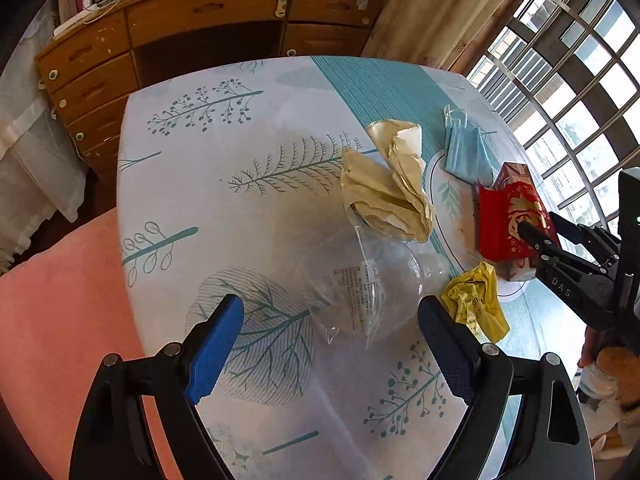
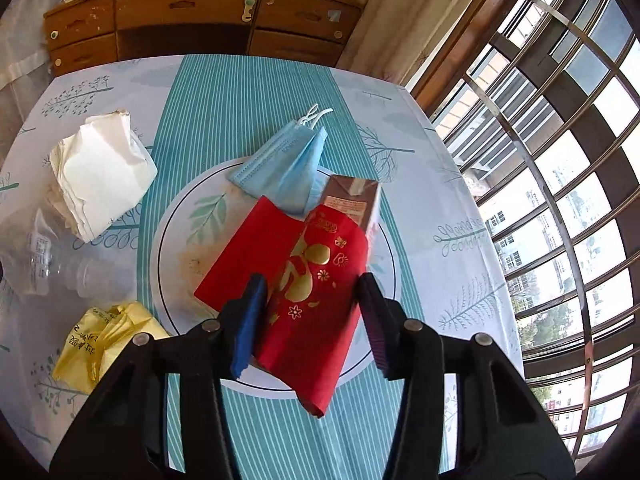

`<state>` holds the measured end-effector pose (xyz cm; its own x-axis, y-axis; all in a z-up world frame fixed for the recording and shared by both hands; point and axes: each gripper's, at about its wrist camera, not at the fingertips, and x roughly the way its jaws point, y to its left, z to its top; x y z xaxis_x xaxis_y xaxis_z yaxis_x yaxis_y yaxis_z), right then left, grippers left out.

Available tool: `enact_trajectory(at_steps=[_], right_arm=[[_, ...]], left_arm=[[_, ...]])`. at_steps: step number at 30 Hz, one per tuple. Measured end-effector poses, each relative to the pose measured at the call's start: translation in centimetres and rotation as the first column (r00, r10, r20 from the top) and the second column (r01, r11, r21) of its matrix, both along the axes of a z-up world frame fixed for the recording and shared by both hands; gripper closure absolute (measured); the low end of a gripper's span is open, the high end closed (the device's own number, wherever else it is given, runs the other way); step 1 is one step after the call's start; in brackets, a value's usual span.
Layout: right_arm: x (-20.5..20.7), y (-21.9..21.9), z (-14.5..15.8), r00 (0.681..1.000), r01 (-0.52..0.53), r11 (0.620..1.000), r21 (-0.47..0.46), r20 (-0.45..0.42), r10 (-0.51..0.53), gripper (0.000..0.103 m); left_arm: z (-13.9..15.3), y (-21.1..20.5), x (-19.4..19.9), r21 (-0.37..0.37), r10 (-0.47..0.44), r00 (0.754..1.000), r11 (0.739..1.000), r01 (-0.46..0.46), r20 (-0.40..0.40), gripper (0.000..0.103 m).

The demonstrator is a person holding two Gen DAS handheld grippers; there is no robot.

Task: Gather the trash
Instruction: 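Grasp the clear plastic bottle with the left tool while the right tool grasps the red envelope, then carry the bottle and red envelope in both tools over the bin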

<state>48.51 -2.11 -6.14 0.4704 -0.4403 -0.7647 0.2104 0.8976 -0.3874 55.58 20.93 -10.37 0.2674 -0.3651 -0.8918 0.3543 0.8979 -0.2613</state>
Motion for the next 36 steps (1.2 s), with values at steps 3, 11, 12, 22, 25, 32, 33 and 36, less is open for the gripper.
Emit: enact_trajectory(at_steps=[3, 11, 12, 22, 25, 32, 33, 36], right_arm=[[-1.2, -0.6, 1.1, 0.999, 0.011, 0.999, 0.030, 0.036, -0.012, 0.068], [-4.2, -2.5, 3.9, 0.989, 0.031, 0.965, 0.260, 0.132, -0.067, 0.070], [-4.4, -2.6, 4.0, 0.988, 0.030, 0.958, 0.285, 0.136, -0.071, 0.070], [-6.3, -2.0, 3.1, 0.992, 0.031, 0.919, 0.392, 0.102, -0.077, 0.070], [-6.9, -2.2, 2.9, 0.991, 0.036, 0.914, 0.404, 0.104, -0.085, 0.069], [-8.0, -3.2, 3.0, 0.988, 0.051, 0.913, 0.406, 0.110, -0.105, 0.068], [-8.1, -3.3, 3.1, 0.987, 0.056, 0.913, 0.403, 0.113, -0.110, 0.068], [-8.6, -3.7, 3.5, 0.984, 0.075, 0.918, 0.390, 0.118, -0.131, 0.065]], left_arm=[[-1.2, -0.7, 1.4, -0.008, -0.060, 0.998, 0.998, 0.059, -0.023, 0.013], [-3.4, -3.6, 4.6, -0.019, -0.233, 0.971, 0.972, 0.232, -0.050, 0.013], [-3.6, -4.1, 4.8, -0.017, -0.254, 0.965, 0.967, 0.254, -0.058, 0.013], [-5.0, -5.5, 6.2, -0.040, -0.279, 0.955, 0.960, 0.276, -0.103, 0.018], [-4.5, -4.8, 5.1, -0.026, -0.271, 0.959, 0.963, 0.269, -0.082, 0.018], [-2.5, -3.1, 2.9, -0.044, -0.233, 0.972, 0.972, 0.232, -0.035, 0.019], [-2.1, -2.9, 2.6, -0.046, -0.226, 0.974, 0.973, 0.224, -0.031, 0.019], [-1.4, -2.6, 1.6, -0.045, -0.208, 0.978, 0.977, 0.207, -0.020, 0.019]])
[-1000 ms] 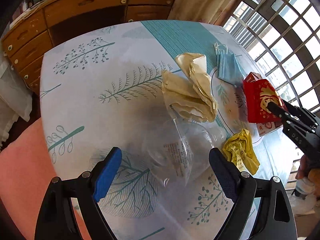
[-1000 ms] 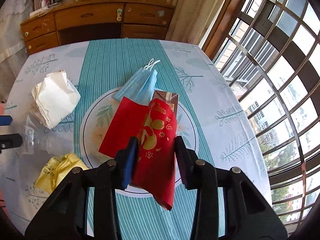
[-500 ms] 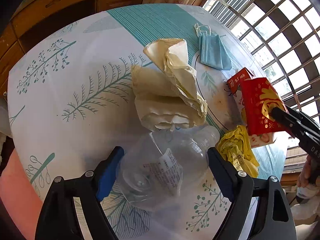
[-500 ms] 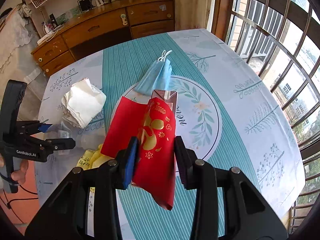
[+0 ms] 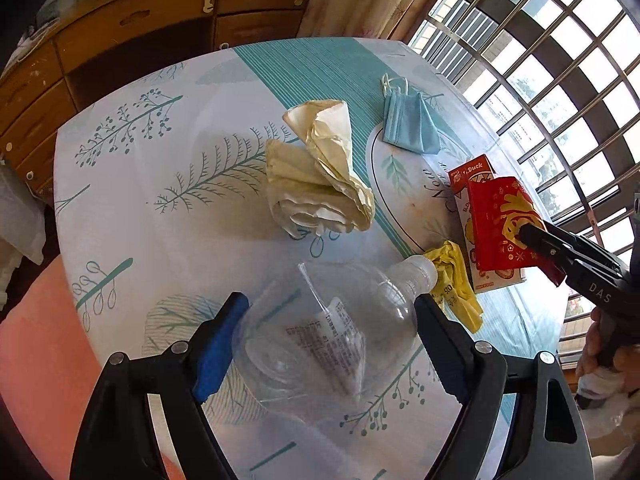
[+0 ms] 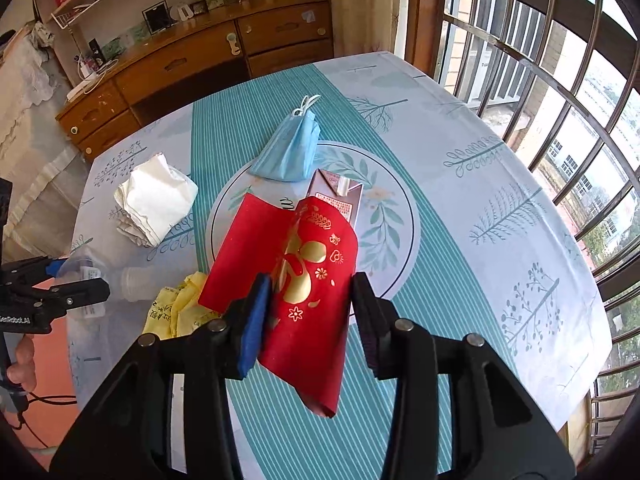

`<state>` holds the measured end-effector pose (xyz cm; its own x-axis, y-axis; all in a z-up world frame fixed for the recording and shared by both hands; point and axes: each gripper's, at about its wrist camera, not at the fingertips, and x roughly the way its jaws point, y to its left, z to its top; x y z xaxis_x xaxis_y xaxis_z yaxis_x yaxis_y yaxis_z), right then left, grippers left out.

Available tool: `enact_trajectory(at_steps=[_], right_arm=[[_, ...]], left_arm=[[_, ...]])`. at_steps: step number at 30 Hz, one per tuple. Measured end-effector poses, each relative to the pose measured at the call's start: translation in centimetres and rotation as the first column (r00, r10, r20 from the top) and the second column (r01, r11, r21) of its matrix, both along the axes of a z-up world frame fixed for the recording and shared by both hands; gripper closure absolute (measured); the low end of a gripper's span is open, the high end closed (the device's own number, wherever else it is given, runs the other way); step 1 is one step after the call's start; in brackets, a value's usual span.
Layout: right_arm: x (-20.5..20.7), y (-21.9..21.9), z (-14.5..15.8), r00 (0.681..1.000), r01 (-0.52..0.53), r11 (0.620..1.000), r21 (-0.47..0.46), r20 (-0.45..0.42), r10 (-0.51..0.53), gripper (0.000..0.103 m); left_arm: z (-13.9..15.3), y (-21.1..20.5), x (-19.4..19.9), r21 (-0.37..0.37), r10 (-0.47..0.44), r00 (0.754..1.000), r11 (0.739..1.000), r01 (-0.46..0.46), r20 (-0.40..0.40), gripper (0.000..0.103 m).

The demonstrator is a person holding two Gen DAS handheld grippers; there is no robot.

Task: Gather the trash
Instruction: 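Carry the bottle and red envelope in both tools over the bin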

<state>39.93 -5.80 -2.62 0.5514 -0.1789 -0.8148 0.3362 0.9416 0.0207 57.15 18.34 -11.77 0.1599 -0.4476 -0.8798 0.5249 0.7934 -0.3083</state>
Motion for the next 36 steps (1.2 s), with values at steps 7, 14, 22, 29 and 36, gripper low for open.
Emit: enact_trajectory(at_steps=[7, 14, 22, 29, 36], right_arm=[[-1.1, -1.3, 0.3, 1.000, 0.024, 1.000, 0.009, -0.003, -0.024, 0.062], [-3.3, -2.9, 1.2, 0.998, 0.052, 0.998, 0.043, 0.038, -0.054, 0.062], [-6.3, -4.3, 2.3, 0.998, 0.028, 0.998, 0.060, 0.058, -0.032, 0.066], [-9.1, -5.0, 3.1, 0.997, -0.052, 0.995, 0.081, 0.063, 0.047, 0.070], [-13.8, -5.9, 4.3, 0.974, -0.215, 0.971, 0.100, 0.093, 0.207, 0.074]], left_arm=[[1.7, -1.6, -3.3, -0.002, -0.013, 1.000, 1.000, 0.013, 0.005, 0.019], [4.1, -2.9, -6.0, -0.028, -0.026, 1.000, 0.999, 0.026, 0.010, 0.019], [6.8, -4.6, -9.1, -0.037, -0.018, 1.000, 0.999, 0.019, 0.025, 0.019], [9.0, -6.0, -13.5, -0.033, 0.020, 0.999, 0.999, -0.018, 0.050, 0.019], [10.2, -8.2, -20.9, -0.016, 0.114, 0.990, 0.993, -0.113, 0.078, 0.019]])
